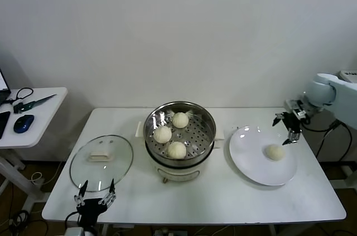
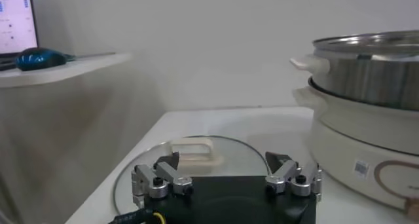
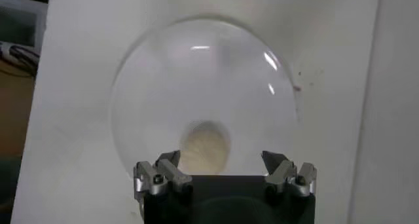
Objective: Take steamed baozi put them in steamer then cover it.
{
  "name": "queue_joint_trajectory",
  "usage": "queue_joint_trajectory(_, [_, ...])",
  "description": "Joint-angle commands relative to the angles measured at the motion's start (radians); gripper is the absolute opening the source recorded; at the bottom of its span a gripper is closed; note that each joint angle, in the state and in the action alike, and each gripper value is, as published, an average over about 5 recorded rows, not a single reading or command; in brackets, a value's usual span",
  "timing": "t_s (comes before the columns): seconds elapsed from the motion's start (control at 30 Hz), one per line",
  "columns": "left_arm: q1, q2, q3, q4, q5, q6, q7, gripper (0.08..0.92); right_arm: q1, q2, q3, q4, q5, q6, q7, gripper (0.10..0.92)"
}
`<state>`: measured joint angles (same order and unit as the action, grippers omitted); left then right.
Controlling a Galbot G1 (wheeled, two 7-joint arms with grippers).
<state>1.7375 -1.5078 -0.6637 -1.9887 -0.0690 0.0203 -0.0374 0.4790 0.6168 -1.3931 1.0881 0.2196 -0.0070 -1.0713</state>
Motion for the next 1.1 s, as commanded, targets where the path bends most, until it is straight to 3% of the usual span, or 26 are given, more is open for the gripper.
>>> queue_joint_trajectory(0.03, [0.002, 0.000, 0.001, 0.000, 0.002, 0.000, 0.000, 0.823, -0.292, 0.032, 0.253, -0.177, -0.094, -0.011, 0.007, 0.823])
queue_joint_trajectory(0.57, [0.004, -0.002, 0.000, 0.016, 0.004, -0.004, -0.001, 0.823, -0.358, 0.116, 0.327, -0.274, -0.141, 0.029, 0.071, 0.819])
queue_joint_trajectory(1.1, [0.002, -0.001, 0.000, 0.024, 0.000, -0.006, -0.002, 0.823, -0.352, 0.124, 0.325, -0.268, -0.138, 0.013, 0.049, 0.716])
